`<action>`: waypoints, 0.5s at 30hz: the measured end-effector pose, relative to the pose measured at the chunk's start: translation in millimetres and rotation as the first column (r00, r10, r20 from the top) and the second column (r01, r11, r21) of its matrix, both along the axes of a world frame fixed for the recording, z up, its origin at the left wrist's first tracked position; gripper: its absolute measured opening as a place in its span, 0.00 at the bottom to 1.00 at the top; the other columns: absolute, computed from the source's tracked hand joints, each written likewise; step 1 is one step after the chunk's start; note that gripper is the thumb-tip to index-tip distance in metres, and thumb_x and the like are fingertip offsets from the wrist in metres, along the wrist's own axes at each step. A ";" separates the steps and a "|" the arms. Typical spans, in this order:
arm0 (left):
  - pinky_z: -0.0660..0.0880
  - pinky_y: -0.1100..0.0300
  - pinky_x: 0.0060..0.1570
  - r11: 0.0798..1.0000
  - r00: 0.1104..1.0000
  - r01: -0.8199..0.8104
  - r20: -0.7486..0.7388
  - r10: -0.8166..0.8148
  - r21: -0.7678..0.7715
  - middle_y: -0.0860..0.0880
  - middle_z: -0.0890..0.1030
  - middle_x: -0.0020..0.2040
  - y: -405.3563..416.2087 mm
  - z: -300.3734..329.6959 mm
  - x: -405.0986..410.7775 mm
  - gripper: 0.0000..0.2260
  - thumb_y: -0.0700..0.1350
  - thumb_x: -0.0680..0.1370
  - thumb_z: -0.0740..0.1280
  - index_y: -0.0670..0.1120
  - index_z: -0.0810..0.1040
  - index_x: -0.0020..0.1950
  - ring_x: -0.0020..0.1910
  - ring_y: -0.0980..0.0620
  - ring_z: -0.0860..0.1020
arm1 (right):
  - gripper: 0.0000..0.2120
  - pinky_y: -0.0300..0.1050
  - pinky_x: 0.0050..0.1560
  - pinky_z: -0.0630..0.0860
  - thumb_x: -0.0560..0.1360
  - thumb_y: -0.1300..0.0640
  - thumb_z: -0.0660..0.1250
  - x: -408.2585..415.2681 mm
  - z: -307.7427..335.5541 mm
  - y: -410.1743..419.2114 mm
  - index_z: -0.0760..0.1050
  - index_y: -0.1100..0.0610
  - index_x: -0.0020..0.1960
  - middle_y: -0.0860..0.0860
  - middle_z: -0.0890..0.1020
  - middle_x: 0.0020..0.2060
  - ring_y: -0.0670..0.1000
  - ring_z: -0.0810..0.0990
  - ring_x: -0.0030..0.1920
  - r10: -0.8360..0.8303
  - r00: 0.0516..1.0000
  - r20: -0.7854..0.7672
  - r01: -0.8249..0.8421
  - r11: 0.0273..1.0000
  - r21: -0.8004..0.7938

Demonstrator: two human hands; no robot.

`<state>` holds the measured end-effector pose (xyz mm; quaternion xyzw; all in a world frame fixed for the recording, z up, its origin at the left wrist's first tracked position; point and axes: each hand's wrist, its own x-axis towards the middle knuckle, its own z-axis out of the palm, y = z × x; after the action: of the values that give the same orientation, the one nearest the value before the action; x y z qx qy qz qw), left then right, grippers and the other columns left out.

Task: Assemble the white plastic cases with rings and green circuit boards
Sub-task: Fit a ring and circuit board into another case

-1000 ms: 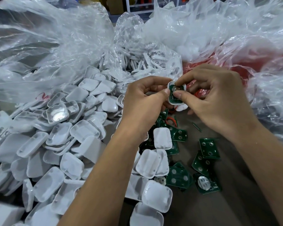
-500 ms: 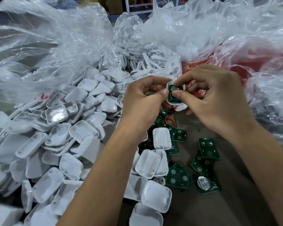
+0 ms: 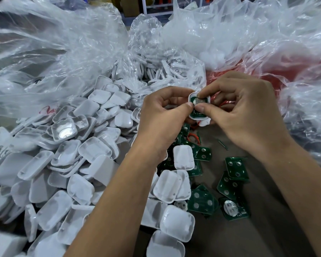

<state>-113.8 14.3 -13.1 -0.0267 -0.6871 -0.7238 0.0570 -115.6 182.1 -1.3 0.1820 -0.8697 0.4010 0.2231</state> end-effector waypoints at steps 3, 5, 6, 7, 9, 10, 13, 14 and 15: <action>0.74 0.68 0.29 1.000 1.000 -0.006 -0.016 0.005 -0.019 0.51 0.83 0.33 -0.2 -0.4 0.3 0.11 0.30 0.76 0.69 0.44 0.85 0.47 0.29 0.56 0.80 | 0.07 0.41 0.39 0.82 0.73 0.56 0.80 0.3 -0.7 -0.2 0.87 0.54 0.50 0.49 0.83 0.44 0.46 0.82 0.39 0.006 1.000 0.001 -0.006 1.000 0.004; 0.74 0.68 0.31 1.000 1.000 -0.008 -0.026 0.007 -0.030 0.51 0.83 0.34 -0.4 -0.4 0.4 0.10 0.31 0.76 0.69 0.44 0.86 0.48 0.29 0.56 0.80 | 0.06 0.41 0.39 0.82 0.74 0.57 0.80 0.2 -1.5 -0.2 0.87 0.53 0.50 0.49 0.83 0.44 0.46 0.82 0.39 0.010 1.000 -0.006 -0.010 1.000 0.007; 0.74 0.68 0.31 1.000 1.000 -0.010 -0.028 0.009 -0.030 0.51 0.83 0.34 -0.1 -0.2 0.5 0.10 0.31 0.76 0.69 0.44 0.86 0.48 0.30 0.57 0.80 | 0.06 0.42 0.39 0.82 0.74 0.57 0.79 -0.2 -2.1 0.3 0.87 0.52 0.51 0.49 0.83 0.44 0.46 0.83 0.39 0.010 1.000 -0.010 -0.010 1.000 0.007; 0.74 0.68 0.31 1.000 1.000 -0.014 -0.028 0.013 -0.024 0.51 0.83 0.34 0.1 -0.1 0.4 0.09 0.31 0.76 0.69 0.43 0.86 0.49 0.30 0.57 0.80 | 0.06 0.42 0.40 0.83 0.74 0.57 0.79 -0.8 -3.0 0.7 0.87 0.52 0.51 0.48 0.84 0.45 0.46 0.83 0.39 0.010 1.000 -0.009 -0.010 1.000 -0.004; 0.74 0.69 0.30 1.000 0.999 -0.019 -0.027 0.019 0.000 0.51 0.83 0.33 0.6 0.8 0.4 0.09 0.30 0.76 0.69 0.41 0.85 0.49 0.29 0.57 0.80 | 0.07 0.46 0.40 0.84 0.75 0.58 0.78 -2.8 -5.4 1.6 0.86 0.52 0.53 0.47 0.85 0.44 0.46 0.85 0.38 0.019 1.000 0.022 -0.018 0.997 -0.077; 0.73 0.69 0.29 1.000 0.999 -0.022 -0.028 0.022 0.014 0.51 0.83 0.33 0.8 1.5 0.6 0.08 0.30 0.76 0.69 0.41 0.85 0.49 0.29 0.57 0.80 | 0.08 0.48 0.40 0.85 0.76 0.59 0.77 -4.2 -6.5 2.0 0.85 0.52 0.54 0.47 0.85 0.43 0.48 0.85 0.38 0.027 0.998 0.051 -0.020 0.991 -0.135; 0.73 0.69 0.29 0.999 0.999 -0.036 -0.036 0.037 0.023 0.51 0.84 0.34 0.8 3.0 0.8 0.08 0.31 0.76 0.70 0.42 0.85 0.48 0.30 0.57 0.80 | 0.06 0.50 0.37 0.85 0.78 0.61 0.74 -7.1 -8.4 2.9 0.83 0.54 0.55 0.50 0.85 0.41 0.51 0.86 0.35 0.053 0.989 0.137 -0.009 0.953 -0.304; 0.73 0.69 0.29 0.999 0.998 -0.040 -0.038 0.040 0.013 0.51 0.84 0.34 0.8 3.1 0.9 0.09 0.31 0.76 0.70 0.43 0.85 0.48 0.30 0.57 0.80 | 0.05 0.50 0.35 0.84 0.79 0.60 0.73 -7.3 -8.7 3.0 0.84 0.55 0.54 0.50 0.86 0.40 0.51 0.86 0.33 0.068 0.984 0.167 -0.007 0.940 -0.341; 0.73 0.69 0.29 0.999 0.998 -0.040 -0.038 0.040 0.002 0.52 0.84 0.34 0.9 3.1 1.2 0.09 0.31 0.76 0.70 0.43 0.85 0.49 0.30 0.57 0.80 | 0.03 0.50 0.33 0.84 0.80 0.59 0.73 -7.1 -8.8 3.1 0.84 0.54 0.52 0.50 0.86 0.39 0.51 0.85 0.31 0.081 0.978 0.194 -0.006 0.933 -0.361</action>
<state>-112.6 15.1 -10.0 -0.0268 -0.6857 -0.7224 0.0846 -122.6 185.1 -10.1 0.1154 -0.7960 0.5743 0.1525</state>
